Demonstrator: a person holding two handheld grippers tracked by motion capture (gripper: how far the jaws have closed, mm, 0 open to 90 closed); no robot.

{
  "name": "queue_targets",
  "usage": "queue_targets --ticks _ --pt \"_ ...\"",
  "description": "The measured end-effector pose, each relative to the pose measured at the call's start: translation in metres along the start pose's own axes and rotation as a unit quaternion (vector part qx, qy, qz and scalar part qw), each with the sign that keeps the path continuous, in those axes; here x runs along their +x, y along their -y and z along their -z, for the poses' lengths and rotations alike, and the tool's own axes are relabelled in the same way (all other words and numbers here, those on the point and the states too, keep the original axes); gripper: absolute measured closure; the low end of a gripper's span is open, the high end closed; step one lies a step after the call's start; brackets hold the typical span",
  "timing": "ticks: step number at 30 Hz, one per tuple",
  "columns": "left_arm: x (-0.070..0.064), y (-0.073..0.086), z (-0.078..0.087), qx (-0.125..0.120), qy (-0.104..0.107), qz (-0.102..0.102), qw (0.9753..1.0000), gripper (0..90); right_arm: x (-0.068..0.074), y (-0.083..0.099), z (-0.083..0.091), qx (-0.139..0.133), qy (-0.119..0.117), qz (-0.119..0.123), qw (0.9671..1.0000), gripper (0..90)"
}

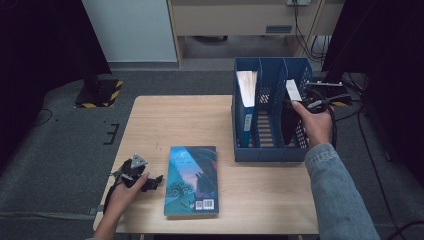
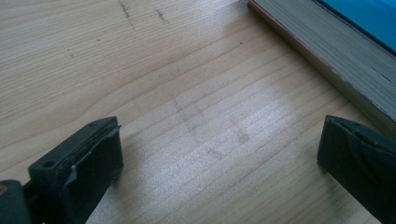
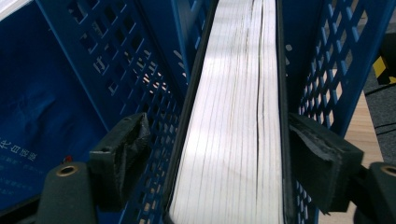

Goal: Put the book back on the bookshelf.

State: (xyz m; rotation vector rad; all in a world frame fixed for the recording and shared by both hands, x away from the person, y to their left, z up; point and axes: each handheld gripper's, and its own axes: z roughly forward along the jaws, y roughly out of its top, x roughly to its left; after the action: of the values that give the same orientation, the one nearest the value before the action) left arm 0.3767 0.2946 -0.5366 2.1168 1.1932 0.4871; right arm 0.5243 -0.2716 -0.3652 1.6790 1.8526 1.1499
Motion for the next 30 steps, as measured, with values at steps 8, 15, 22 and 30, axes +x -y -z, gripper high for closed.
queue_targets --ticks 8,15,22,30 --pt "0.0 0.0 0.0 0.0 0.0 0.0 1.0 0.0 -0.001 0.001 0.004 0.007 0.006 0.012 0.9999 17.0" --pt "-0.001 0.0 0.0 0.0 0.0 0.0 1.0 0.0 0.0 0.003 0.012 0.006 0.007 0.013 0.9999 13.6" --pt "-0.001 0.0 0.0 0.0 0.0 0.0 1.0 0.0 0.0 0.012 0.021 0.004 0.012 0.019 0.9997 9.5" --pt "-0.003 0.0 -0.001 -0.001 0.001 0.0 1.0 0.0 0.001 0.031 0.036 0.005 0.01 0.024 0.9996 8.0"
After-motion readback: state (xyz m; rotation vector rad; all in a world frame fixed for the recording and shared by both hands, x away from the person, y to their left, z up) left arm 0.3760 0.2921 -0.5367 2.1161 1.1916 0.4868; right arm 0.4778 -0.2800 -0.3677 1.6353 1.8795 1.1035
